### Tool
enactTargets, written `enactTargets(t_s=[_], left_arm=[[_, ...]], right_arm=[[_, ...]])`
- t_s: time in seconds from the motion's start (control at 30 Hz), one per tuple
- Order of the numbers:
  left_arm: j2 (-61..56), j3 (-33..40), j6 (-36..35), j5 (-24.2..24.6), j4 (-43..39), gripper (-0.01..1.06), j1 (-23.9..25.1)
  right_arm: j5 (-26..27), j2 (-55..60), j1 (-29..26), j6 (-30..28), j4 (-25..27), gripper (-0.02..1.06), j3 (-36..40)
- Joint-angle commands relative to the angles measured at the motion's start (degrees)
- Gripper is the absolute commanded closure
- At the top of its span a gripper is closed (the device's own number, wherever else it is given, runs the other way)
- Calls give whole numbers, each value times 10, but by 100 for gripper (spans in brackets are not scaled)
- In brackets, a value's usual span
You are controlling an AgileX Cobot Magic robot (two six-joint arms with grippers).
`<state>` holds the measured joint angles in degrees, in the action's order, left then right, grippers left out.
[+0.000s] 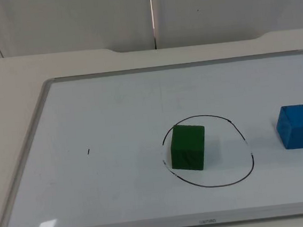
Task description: Push the two cubes into the marked area.
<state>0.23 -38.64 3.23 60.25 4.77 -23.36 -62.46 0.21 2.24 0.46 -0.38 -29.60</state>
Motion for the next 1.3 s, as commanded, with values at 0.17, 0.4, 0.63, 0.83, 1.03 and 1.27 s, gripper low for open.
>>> enactTargets(t_s=[0.17, 0.4, 0.63, 0.83, 1.03, 1.27], left_arm=[[-2, 20, -11, 24, -39, 105, 1], [-2, 71, -23, 19, -48, 105, 1], [-2, 104, -25, 13, -41, 105, 1], [-2, 104, -25, 13, -41, 105, 1], [-2, 104, -25, 13, -41, 105, 1], [-2, 104, -25, 13, -41, 105, 1]], right_arm=[[7, -2, -3, 2, 11, -1, 0], [7, -2, -3, -1, 11, -1, 0], [7, -2, -3, -1, 11, -1, 0], [7, -2, -3, -1, 11, -1, 0], [10, -2, -3, -1, 21, 8, -7], [10, 101, -3, -1, 16, 32, -45]])
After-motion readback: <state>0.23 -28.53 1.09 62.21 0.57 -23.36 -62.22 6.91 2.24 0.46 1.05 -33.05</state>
